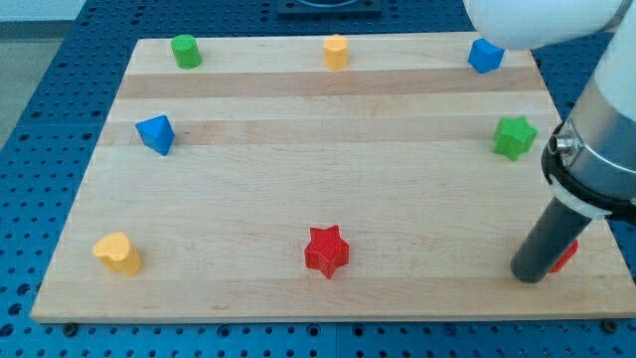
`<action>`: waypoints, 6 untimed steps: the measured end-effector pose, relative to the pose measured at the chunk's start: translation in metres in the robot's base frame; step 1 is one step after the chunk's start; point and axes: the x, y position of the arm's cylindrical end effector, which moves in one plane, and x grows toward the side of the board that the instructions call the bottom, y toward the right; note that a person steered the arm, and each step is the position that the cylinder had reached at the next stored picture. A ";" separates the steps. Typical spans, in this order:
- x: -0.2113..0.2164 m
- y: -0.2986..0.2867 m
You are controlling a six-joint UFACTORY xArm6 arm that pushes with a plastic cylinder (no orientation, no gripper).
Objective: Point your arm at the green star
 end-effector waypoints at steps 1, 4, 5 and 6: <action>0.000 0.000; -0.111 -0.033; -0.121 -0.009; -0.123 0.029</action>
